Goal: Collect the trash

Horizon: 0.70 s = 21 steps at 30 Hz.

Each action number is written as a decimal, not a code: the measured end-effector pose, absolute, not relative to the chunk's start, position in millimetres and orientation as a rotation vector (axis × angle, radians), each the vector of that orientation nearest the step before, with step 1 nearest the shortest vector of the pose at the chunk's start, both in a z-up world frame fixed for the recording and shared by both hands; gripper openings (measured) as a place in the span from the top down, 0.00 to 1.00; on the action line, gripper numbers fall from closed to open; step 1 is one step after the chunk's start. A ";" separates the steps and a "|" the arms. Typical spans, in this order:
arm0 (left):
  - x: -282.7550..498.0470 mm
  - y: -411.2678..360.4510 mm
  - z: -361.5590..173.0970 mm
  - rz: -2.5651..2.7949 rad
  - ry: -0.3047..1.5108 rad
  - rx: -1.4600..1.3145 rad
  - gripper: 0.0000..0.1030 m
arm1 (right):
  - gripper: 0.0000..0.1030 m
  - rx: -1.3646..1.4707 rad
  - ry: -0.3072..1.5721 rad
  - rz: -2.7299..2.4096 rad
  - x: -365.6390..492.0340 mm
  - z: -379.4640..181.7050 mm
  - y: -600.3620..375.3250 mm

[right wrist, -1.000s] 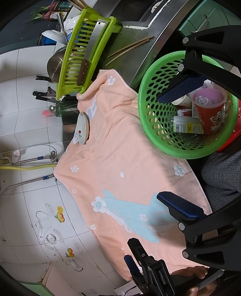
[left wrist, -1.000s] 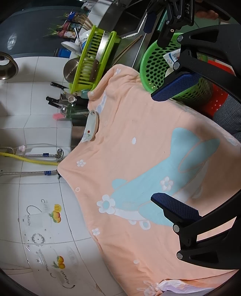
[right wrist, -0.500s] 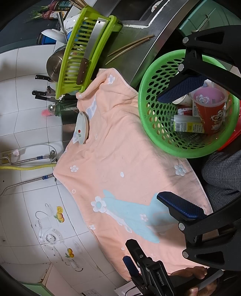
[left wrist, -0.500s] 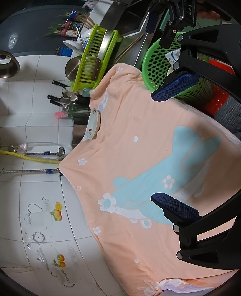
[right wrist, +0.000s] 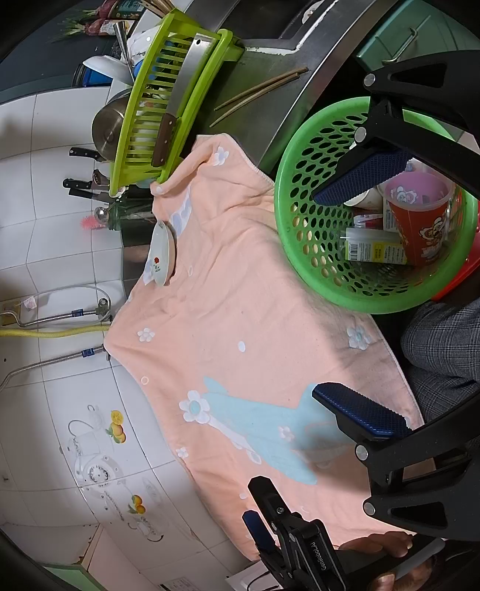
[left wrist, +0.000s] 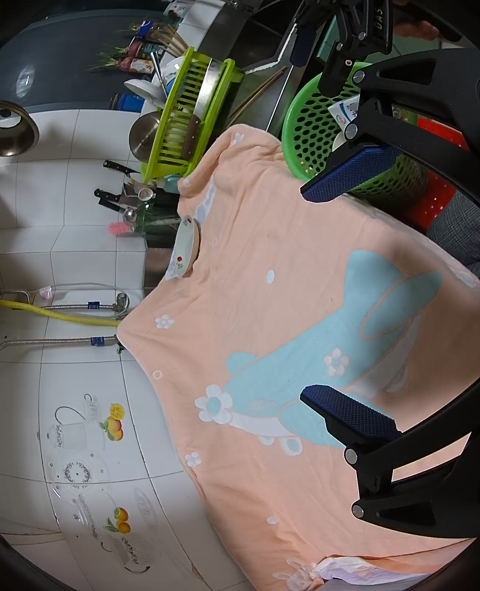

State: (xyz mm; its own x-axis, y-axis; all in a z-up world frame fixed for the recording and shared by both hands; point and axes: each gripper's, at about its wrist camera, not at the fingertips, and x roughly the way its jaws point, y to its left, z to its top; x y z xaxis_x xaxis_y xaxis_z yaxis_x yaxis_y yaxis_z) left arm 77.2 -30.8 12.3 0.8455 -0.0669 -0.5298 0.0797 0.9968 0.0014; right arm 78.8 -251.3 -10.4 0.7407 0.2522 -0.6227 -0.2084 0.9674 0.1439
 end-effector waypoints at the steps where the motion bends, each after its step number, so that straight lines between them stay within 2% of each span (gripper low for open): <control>1: 77.2 -30.4 12.5 -0.078 0.558 0.024 0.05 | 0.09 0.067 0.692 0.253 79.0 -10.5 -251.4; 21: 76.7 -29.9 11.1 -0.073 0.559 0.023 0.05 | 0.09 0.067 0.691 0.251 75.9 -12.9 -248.3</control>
